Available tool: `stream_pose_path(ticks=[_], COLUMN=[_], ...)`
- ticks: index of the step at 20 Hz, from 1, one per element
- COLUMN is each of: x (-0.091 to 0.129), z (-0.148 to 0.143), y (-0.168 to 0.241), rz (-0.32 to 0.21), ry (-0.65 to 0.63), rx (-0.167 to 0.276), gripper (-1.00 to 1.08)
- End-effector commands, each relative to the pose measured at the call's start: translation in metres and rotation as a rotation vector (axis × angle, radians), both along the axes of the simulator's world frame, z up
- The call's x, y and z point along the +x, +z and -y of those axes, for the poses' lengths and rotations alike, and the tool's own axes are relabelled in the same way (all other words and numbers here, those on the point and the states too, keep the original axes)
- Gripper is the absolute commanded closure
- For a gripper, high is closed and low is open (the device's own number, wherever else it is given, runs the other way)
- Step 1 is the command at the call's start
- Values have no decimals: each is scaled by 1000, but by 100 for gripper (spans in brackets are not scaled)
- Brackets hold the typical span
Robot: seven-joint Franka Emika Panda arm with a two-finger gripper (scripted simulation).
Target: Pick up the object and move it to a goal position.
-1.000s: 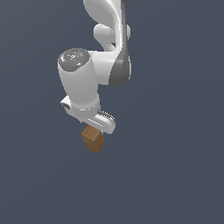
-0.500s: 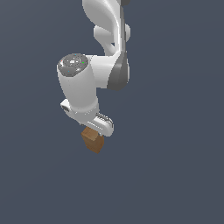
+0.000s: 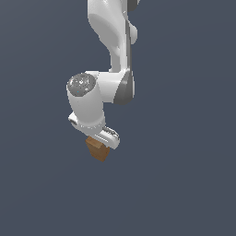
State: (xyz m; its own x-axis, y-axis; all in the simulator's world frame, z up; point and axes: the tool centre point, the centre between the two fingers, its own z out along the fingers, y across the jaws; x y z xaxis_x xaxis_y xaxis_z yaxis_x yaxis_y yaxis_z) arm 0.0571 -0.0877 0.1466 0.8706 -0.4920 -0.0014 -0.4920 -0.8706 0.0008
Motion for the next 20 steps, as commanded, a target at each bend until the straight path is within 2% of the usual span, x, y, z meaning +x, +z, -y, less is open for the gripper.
stream_pose_path(ticks=[1,4,5,20], x=[1,2,2,0], z=[0,0,0,-4], y=[-4,-4,-4,3], rz=[2,2,2,0], ry=[0,0,0,0], rx=[0,0,0,0], gripper=[-92,-92,108,108])
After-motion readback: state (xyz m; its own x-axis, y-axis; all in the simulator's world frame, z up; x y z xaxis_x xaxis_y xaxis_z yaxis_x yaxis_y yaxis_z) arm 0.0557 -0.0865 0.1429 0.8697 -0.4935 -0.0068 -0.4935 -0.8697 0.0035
